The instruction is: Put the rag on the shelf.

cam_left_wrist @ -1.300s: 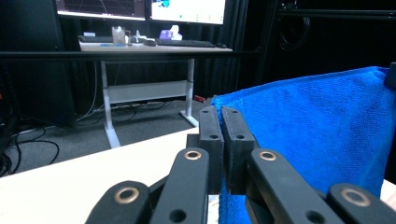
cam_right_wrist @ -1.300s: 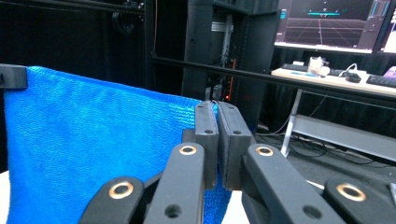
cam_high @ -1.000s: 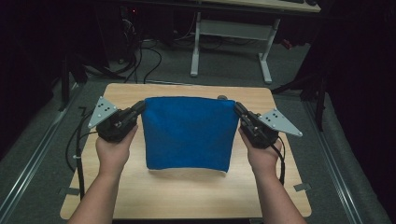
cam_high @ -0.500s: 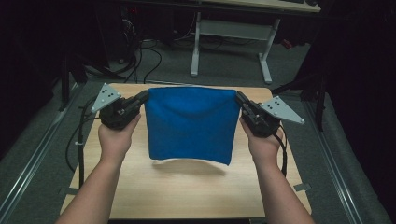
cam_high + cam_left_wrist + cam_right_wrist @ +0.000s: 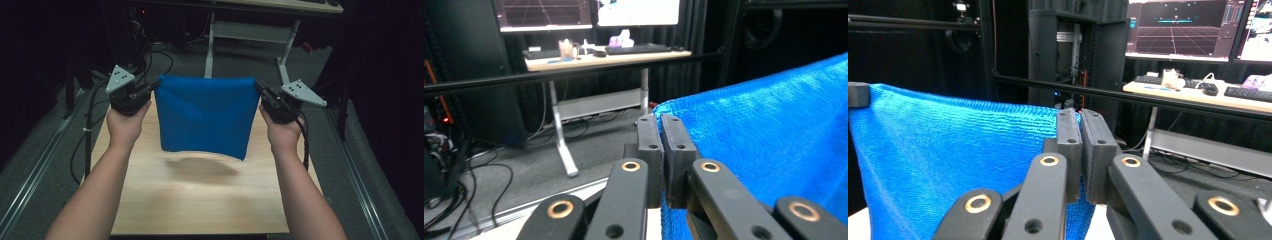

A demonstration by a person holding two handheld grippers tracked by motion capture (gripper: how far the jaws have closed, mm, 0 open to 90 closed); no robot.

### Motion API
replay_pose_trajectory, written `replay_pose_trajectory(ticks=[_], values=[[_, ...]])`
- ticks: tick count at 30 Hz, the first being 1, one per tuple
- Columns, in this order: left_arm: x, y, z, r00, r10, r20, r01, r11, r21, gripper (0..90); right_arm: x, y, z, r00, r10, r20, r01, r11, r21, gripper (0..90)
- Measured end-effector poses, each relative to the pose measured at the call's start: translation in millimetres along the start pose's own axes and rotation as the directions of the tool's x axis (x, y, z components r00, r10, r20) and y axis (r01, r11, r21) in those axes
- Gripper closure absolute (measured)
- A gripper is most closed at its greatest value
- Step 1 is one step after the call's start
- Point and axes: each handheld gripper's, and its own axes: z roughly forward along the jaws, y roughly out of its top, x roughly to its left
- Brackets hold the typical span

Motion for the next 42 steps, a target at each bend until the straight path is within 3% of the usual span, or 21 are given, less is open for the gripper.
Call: replay_pose_trajectory(ticks=[2,5,9,11,19,23,24,26,27,28,29,33,35,40,42], values=[[1.5,2.4,7.1,0.9996,0.023,-0.015,-0.023,0.9997,0.009,88.4,-2.4,0.4,8.9,0.9999,-0.005,0.01,0.005,0.9999,0.011,88.6],[6.7,3.3,14.9,0.9997,0.017,-0.019,-0.017,0.9998,-0.001,88.4,-7.4,2.3,24.2,0.9997,-0.013,0.022,0.012,0.9997,0.021,88.7],[18.3,4.2,28.4,0.9988,-0.043,-0.023,0.043,0.9991,-0.005,88.4,-12.5,6.2,36.6,0.9997,-0.01,0.023,0.01,0.9998,0.019,88.6],[18.8,5.4,32.1,0.9988,-0.039,-0.029,0.039,0.9992,-0.004,88.4,-15.2,8.1,42.9,0.9992,-0.026,0.031,0.025,0.9994,0.025,88.6],[24.2,11.2,56.6,0.9985,-0.025,-0.049,0.026,0.9996,0.011,88.3,-31.5,5.2,66.3,0.9982,-0.019,0.057,0.016,0.9982,0.059,88.6],[30.7,1.9,73.2,0.9967,-0.036,-0.073,0.04,0.9979,0.051,88.3,-37.9,-2.4,82.9,0.9976,-0.005,0.069,-0.001,0.9953,0.097,88.7],[32.2,-1.6,77.1,0.9962,-0.038,-0.078,0.044,0.9968,0.067,88.2,-38.3,-8.6,91.9,0.9963,-0.031,0.08,0.021,0.9912,0.131,88.7],[34.2,-9.1,83.8,0.996,-0.034,-0.082,0.042,0.995,0.09,88.1,-38.5,-10.9,94.8,0.9955,-0.046,0.083,0.033,0.9887,0.146,88.6],[35.3,-13.3,86.3,0.9959,-0.036,-0.082,0.044,0.9944,0.097,88.1,-39.4,-18.9,102.3,0.9933,-0.079,0.084,0.062,0.9796,0.191,88.6],[36.5,-16.6,88.1,0.9959,-0.039,-0.082,0.047,0.9934,0.104,88.1,-39.4,-18.9,102.3,0.9933,-0.079,0.084,0.062,0.9796,0.191,88.6],[38.0,-22.4,91.5,0.9956,-0.043,-0.083,0.053,0.9909,0.124,88.1,-40.2,-26.2,106.5,0.994,-0.076,0.079,0.057,0.9739,0.22,88.6],[40.6,-43.4,101.3,0.9954,-0.047,-0.084,0.062,0.9802,0.188,88.0,-39.3,-37.3,111.1,0.9944,-0.074,0.075,0.053,0.9667,0.25,88.6],[40.5,-57.9,105.3,0.9961,-0.038,-0.08,0.056,0.9711,0.232,87.9,-38.8,-46.2,113.3,0.994,-0.083,0.071,0.061,0.961,0.27,88.6],[40.5,-83.2,105.3,0.995,-0.088,-0.047,0.098,0.9576,0.271,87.9,-39.4,-71.9,114.3,0.9969,-0.063,0.048,0.045,0.9479,0.315,88.6],[37.4,-91.1,104.3,0.9953,-0.091,-0.034,0.097,0.9512,0.293,87.8,-39.7,-80.7,112.3,0.9981,-0.047,0.039,0.032,0.9454,0.324,88.6]])
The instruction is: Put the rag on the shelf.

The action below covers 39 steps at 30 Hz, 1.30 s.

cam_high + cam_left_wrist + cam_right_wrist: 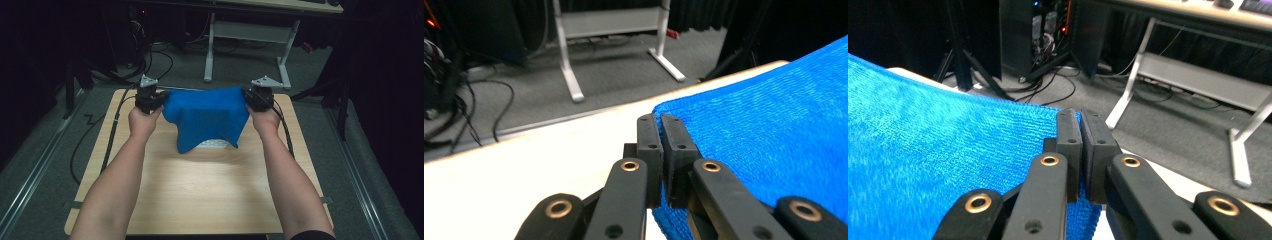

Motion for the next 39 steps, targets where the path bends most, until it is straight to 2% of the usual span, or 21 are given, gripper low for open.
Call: replay_pose_trajectory(ticks=[2,3,8,15,19,23,33,39], values=[[-5.0,-7.6,1.3,0.9999,0.006,0.008,-0.006,0.9992,0.038,87.9,0.1,-9.8,-1.0,0.9995,0.03,-0.011,-0.03,0.9995,0.002,88.6],[-9.4,-14.6,0.2,0.9998,0.008,0.02,-0.009,0.9995,0.03,87.8,0.8,-19.9,-2.3,0.9992,0.037,-0.014,-0.037,0.9992,0.013,88.6],[-15.5,-30.0,2.9,0.9991,-0.012,0.039,0.01,0.9984,0.056,87.9,-0.3,-36.5,-5.0,0.9972,0.071,-0.023,-0.07,0.9968,0.038,88.6],[-17.1,-55.7,11.7,0.9957,-0.059,0.072,0.053,0.995,0.084,87.9,2.7,-64.1,-1.9,0.9956,0.082,-0.046,-0.078,0.9935,0.083,88.6],[-21.9,-61.7,19.2,0.9935,-0.058,0.097,0.048,0.9933,0.105,87.9,7.2,-78.5,1.1,0.9916,0.108,-0.071,-0.101,0.9898,0.1,88.6],[-23.9,-63.8,22.4,0.9924,-0.064,0.105,0.053,0.9926,0.109,87.8,9.8,-83.2,1.2,0.9911,0.11,-0.074,-0.103,0.9896,0.101,88.5],[-32.4,-75.1,35.8,0.9888,-0.077,0.128,0.057,0.9861,0.156,87.7,12.1,-97.1,1.5,0.9911,0.111,-0.074,-0.101,0.9868,0.127,88.5],[-34.4,-79.9,42.1,0.9853,-0.098,0.14,0.073,0.9822,0.173,87.6,11.1,-103.8,2.1,0.9897,0.12,-0.078,-0.109,0.9847,0.136,88.4]])
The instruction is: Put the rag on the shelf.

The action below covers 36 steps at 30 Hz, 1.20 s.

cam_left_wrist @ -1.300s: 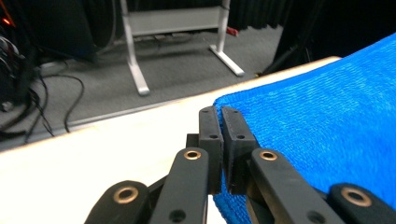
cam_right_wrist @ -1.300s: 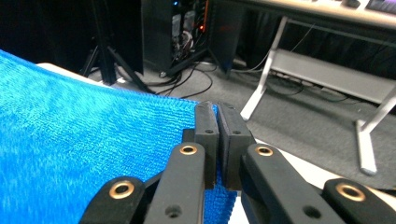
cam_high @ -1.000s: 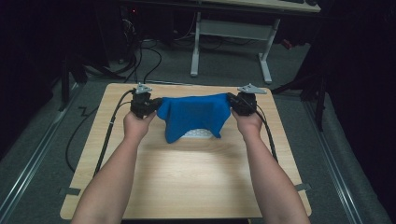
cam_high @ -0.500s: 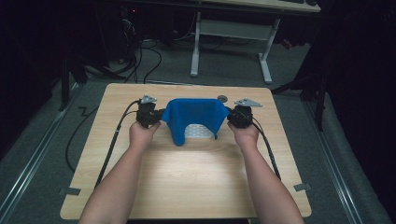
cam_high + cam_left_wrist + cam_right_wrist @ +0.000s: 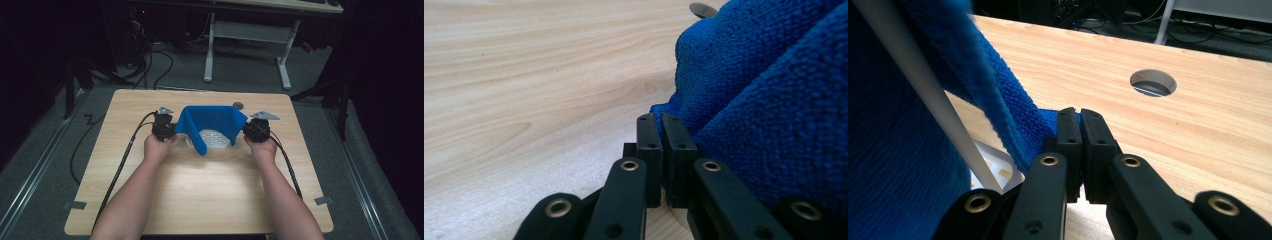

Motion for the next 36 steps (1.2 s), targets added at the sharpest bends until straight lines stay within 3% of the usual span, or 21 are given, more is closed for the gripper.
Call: replay_pose_trajectory(ticks=[11,14,18,20,24,26,36], values=[[-0.3,-4.1,7.2,0.9996,-0.023,0.018,0.023,0.9995,0.023,85.4,-1.2,-2.2,-0.1,1.0,0.0,-0.002,0.0,1.0,0.002,87.6],[-2.4,-3.4,4.7,0.9999,-0.012,-0.002,0.012,0.9999,0.008,76.0,-1.9,-1.5,-0.9,0.9999,0.011,-0.009,-0.011,0.9999,0.004,83.3],[0.6,-2.4,-5.2,0.9989,-0.035,-0.032,0.034,0.9984,-0.046,69.3,-3.9,0.1,-2.2,0.9996,0.022,-0.015,-0.022,0.9998,0.001,80.1],[4.3,-1.6,-12.3,0.998,-0.032,-0.055,0.029,0.9983,-0.05,67.5,-5.2,2.2,-4.1,0.9996,0.029,-0.009,-0.029,0.9996,-0.007,78.3],[7.1,-1.1,-20.1,0.9972,-0.032,-0.067,0.028,0.9981,-0.056,67.1,-6.2,4.4,-5.9,0.9997,0.025,-0.004,-0.025,0.9996,-0.016,76.5],[7.9,-0.6,-24.6,0.9967,-0.032,-0.074,0.028,0.9978,-0.06,66.9,-6.9,6.3,-8.0,0.9996,0.029,0.007,-0.029,0.9994,-0.021,71.1],[14.5,1.4,-52.1,0.9934,-0.03,-0.111,0.02,0.9954,-0.094,65.1,-13.9,14.2,-24.3,0.9992,0.023,0.031,-0.021,0.9986,-0.047,66.4]])
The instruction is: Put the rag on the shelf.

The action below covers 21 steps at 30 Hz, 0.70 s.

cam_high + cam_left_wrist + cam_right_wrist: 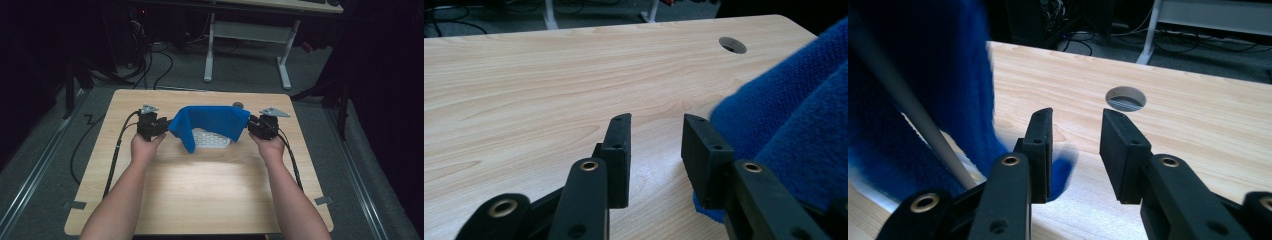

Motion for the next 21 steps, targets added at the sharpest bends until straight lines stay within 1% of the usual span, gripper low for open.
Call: replay_pose_trajectory(ticks=[3,4,5,7,13,15,16,17,18,19,20,21], values=[[1.0,0.0,-3.1,1.0,0.003,-0.004,-0.003,1.0,-0.003,64.9,-1.8,1.3,-2.9,1.0,-0.005,0.007,0.005,1.0,-0.005,65.7],[1.8,0.0,-5.3,1.0,0.005,-0.005,-0.005,1.0,-0.004,64.9,-2.1,1.6,-4.3,1.0,0.002,0.008,-0.002,1.0,-0.005,65.3],[2.6,0.0,-7.1,0.9999,0.007,-0.009,-0.007,1.0,-0.004,64.3,-4.2,2.6,-7.7,0.9999,-0.005,0.011,0.005,1.0,-0.008,64.4],[4.2,-0.4,-10.2,0.9999,0.006,-0.011,-0.006,0.9999,-0.009,64.1,-4.6,2.8,-9.0,0.9999,-0.007,0.013,0.007,0.9999,-0.008,64.1],[12.7,-5.2,-22.6,0.9997,0.0,-0.023,0.0,0.9998,-0.019,63.6,-7.7,3.7,-18.2,0.9994,-0.023,0.026,0.023,0.9997,-0.004,61.6],[15.4,-7.1,-26.9,0.9997,-0.004,-0.025,0.003,0.9997,-0.022,63.3,-8.3,3.5,-21.4,0.9995,-0.02,0.026,0.02,0.9998,-0.001,60.6],[17.2,-9.7,-31.6,0.9998,-0.009,-0.019,0.008,0.9995,-0.029,63.2,-8.6,3.5,-23.3,0.9994,-0.022,0.027,0.022,0.9998,-0.001,60.0],[17.2,-14.0,-37.0,0.9999,-0.01,-0.014,0.009,0.9991,-0.041,63.1,-7.9,3.5,-29.4,0.9993,-0.024,0.027,0.025,0.9997,-0.008,58.6],[17.2,-14.0,-37.0,0.9999,-0.01,-0.014,0.009,0.9991,-0.041,63.0,-7.9,3.5,-29.4,0.9993,-0.024,0.027,0.025,0.9997,-0.008,58.6],[16.8,-18.2,-41.2,0.9999,-0.002,-0.016,0.001,0.999,-0.045,63.0,-7.8,3.1,-32.0,0.9992,-0.028,0.027,0.029,0.9994,-0.018,58.4],[16.7,-21.5,-44.9,0.9999,0.003,-0.015,-0.003,0.9989,-0.046,62.7,-7.7,1.5,-37.0,0.9993,-0.025,0.028,0.026,0.9989,-0.04,57.9],[16.9,-24.1,-48.1,0.9999,0.007,-0.015,-0.008,0.9988,-0.047,62.6,-8.8,-0.5,-42.8,0.9993,-0.023,0.029,0.024,0.9991,-0.034,55.8]])
